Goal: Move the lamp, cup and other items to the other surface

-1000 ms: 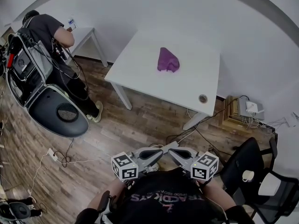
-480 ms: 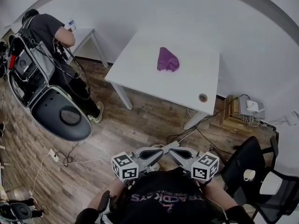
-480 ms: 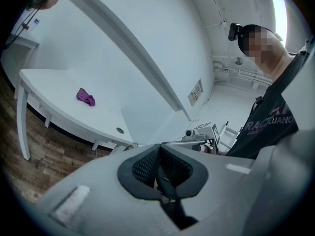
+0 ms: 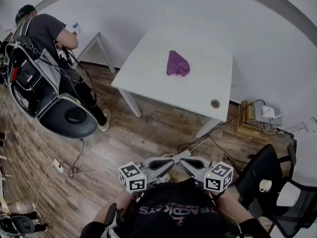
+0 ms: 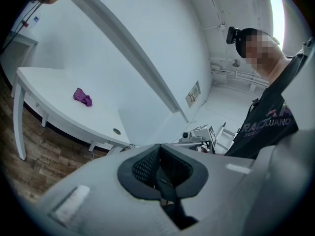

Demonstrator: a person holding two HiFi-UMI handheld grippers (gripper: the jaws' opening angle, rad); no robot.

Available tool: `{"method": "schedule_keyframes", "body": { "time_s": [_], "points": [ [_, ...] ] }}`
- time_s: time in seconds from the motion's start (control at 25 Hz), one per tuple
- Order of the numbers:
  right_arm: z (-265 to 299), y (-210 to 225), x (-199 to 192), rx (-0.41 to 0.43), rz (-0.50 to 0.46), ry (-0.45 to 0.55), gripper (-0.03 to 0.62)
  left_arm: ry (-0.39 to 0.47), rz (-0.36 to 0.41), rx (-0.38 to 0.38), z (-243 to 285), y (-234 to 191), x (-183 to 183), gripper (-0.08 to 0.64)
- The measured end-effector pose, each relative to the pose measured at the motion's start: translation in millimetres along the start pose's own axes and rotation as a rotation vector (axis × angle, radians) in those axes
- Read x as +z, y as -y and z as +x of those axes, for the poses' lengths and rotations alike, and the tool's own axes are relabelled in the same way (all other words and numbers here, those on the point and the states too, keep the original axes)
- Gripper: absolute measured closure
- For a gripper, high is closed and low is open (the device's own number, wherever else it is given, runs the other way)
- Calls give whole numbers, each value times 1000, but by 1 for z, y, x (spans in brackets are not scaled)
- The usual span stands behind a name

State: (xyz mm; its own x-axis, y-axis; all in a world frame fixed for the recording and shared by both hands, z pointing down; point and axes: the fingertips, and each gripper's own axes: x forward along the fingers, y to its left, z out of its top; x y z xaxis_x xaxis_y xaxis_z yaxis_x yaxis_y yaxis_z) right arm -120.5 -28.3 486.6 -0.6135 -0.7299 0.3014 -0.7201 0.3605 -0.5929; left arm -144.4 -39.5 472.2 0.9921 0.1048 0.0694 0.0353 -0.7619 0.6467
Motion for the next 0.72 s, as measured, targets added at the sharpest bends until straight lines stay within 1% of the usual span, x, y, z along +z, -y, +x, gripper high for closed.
{"method": "schedule_keyframes", "body": {
  "time_s": [0.72],
  "points": [
    [4,-5,-4,5,4,0,586,5,-43,16,-9,-5,-5,560]
  ]
}}
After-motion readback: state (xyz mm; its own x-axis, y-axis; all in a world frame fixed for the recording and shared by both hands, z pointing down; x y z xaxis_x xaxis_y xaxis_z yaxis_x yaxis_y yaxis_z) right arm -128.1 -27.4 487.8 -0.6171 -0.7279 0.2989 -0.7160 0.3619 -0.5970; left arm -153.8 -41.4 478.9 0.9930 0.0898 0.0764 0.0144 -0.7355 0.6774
